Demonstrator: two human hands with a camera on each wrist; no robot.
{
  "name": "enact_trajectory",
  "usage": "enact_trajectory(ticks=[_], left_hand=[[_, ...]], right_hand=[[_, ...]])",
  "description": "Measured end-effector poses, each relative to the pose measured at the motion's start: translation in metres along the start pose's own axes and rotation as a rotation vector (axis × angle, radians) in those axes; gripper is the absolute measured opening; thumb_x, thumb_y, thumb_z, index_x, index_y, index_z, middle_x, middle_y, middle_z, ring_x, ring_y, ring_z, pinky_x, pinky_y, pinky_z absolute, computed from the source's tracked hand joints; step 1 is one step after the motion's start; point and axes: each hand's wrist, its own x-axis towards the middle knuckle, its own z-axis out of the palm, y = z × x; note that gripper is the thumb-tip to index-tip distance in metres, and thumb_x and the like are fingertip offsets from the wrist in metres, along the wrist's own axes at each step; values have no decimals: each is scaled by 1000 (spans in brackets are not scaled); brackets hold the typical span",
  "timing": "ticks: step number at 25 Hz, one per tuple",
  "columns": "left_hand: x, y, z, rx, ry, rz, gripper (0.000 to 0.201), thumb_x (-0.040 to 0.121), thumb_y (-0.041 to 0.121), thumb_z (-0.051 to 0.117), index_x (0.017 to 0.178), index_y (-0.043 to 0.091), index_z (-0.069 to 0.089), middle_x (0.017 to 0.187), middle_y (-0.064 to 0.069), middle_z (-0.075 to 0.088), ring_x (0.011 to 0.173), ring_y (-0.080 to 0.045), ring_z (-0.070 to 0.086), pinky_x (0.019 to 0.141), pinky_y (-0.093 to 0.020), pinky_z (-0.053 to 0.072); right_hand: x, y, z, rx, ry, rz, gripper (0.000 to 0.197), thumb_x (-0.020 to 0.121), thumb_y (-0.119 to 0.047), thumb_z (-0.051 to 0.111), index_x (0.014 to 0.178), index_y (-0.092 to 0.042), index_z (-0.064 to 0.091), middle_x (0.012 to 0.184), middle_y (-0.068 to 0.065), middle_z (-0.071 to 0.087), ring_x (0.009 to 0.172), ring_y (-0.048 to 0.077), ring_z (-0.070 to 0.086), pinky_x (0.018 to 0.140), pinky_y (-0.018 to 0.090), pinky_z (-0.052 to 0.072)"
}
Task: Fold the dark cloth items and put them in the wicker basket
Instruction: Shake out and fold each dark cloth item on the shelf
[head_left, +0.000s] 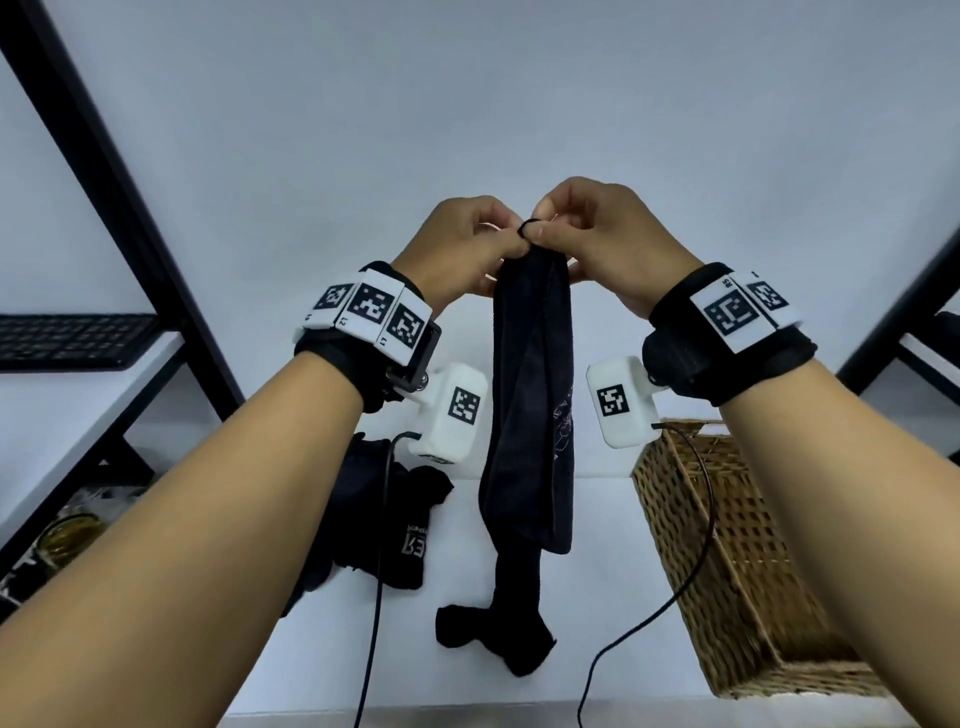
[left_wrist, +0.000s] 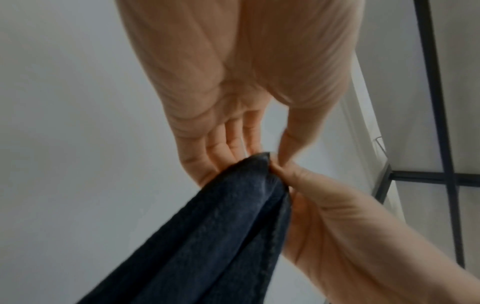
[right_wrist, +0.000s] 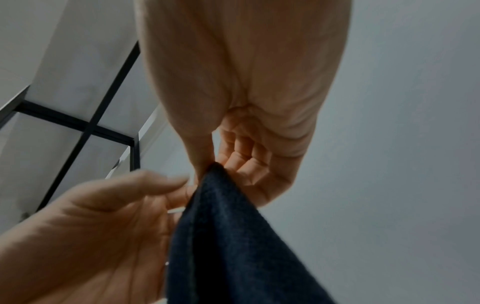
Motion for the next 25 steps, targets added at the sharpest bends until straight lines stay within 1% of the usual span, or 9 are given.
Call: enact_trajectory(ticks=[5,8,10,13,16,19,21,23,25], left_hand=[[18,19,-10,245,12,112,12,82,17,73,84,6,69,78,-19,70,73,-28,68,74,-41,56],[33,37,-19,252,110,203,9,80,18,74,74,14,68,68,1,70,70,-20,66,72,-39,56],[40,48,-26,235,172,255,12,80,20,73,70,20,66,66,8,67,70,-18,64,73,-37,55],[45,57,-47,180,235,276,11,81,19,71,72,21,65,77,-5,67,75,-19,63,76,-37,54],[42,57,-75,105,336,263,8,83,16,70,75,18,67,76,-8,65,74,-20,61,74,-36,53],[34,51,-112,86,434,233,11,84,12,69,75,17,66,67,1,65,65,-13,61,66,-29,53],[26,44,-132,120,436,204,12,83,9,70,76,18,66,74,-4,66,66,-13,62,66,-30,54],[16,38,-145,192,388,173,13,83,5,69,80,18,69,79,-8,69,68,-13,64,66,-25,56],[8,38,-155,263,320,135,14,82,0,69,83,14,70,73,1,73,65,-9,67,63,-18,55]], right_hand=[[-3,7,-3,110,4,57,14,87,-11,66,98,-12,57,65,-1,57,67,14,61,64,31,55],[-9,20,4,0,-45,119,13,84,-7,65,94,-13,59,69,-6,57,70,12,61,71,35,56],[-11,33,12,-122,-84,122,7,83,-6,64,89,-8,61,77,0,58,73,14,59,76,40,57],[-10,62,21,-233,-163,133,18,84,-10,63,101,-9,63,95,7,68,87,20,66,86,40,55],[-12,87,9,-351,-237,178,16,90,-22,62,101,-12,67,95,4,71,91,23,66,85,34,51],[-2,89,-27,-495,-8,155,22,91,-32,60,79,-13,64,71,0,62,72,23,59,75,37,49],[8,72,-57,-500,159,87,18,90,-28,61,74,-20,63,65,-7,59,65,15,55,73,34,48],[16,48,-81,-531,198,13,8,88,-22,63,83,-24,69,75,-8,65,72,12,60,79,32,48],[18,27,-98,-604,211,-28,8,86,-22,66,91,-21,73,86,-3,70,83,14,63,82,27,47]])
